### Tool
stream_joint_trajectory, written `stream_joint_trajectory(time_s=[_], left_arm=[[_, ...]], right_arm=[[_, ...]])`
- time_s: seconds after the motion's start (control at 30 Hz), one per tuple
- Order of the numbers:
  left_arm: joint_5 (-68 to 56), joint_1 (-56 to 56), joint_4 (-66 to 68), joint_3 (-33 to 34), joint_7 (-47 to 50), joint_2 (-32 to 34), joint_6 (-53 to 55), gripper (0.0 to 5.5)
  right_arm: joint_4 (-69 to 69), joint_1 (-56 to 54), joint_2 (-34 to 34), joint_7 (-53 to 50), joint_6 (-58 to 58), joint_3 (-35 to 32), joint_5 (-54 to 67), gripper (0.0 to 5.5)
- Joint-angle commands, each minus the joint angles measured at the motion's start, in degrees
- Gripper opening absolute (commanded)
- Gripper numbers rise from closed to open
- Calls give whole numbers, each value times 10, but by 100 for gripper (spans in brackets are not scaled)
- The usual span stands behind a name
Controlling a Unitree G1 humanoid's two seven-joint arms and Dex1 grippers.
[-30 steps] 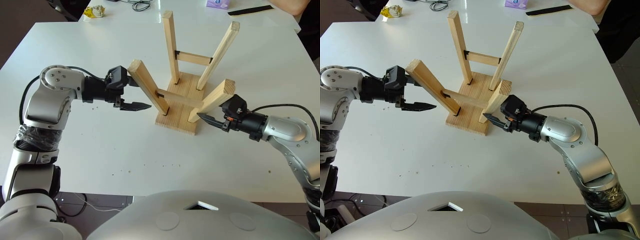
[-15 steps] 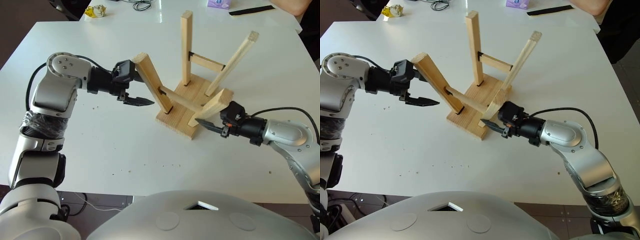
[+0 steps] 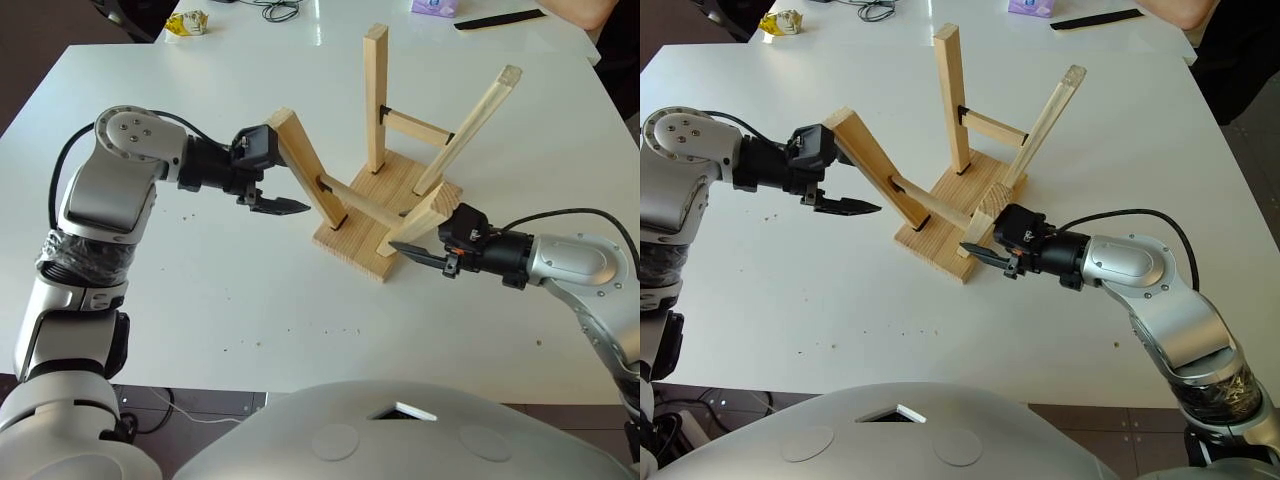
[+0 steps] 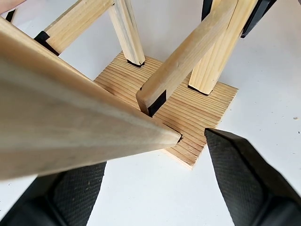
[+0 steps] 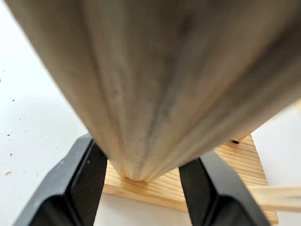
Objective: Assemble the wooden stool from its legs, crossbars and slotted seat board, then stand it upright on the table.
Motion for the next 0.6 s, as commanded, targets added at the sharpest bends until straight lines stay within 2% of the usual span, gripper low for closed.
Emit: stream_joint_trajectory(time_s=[0.03, 0.2, 0.33, 0.6], left_arm=[[-76, -63, -110, -57, -25, -97, -6, 357], [-67, -95, -105, -82, -5, -140, 17, 357], [-56, -97, -99, -84, -3, -149, 14, 357], [-66, -82, -122, -56, -3, -132, 32, 357]], right_arm=[[11, -45, 0, 27, 10, 43, -5, 215], [27, -59, 8, 34, 4, 63, -16, 215], [38, -61, 11, 39, -5, 68, -21, 215], [56, -10, -8, 32, -20, 24, -15, 215]])
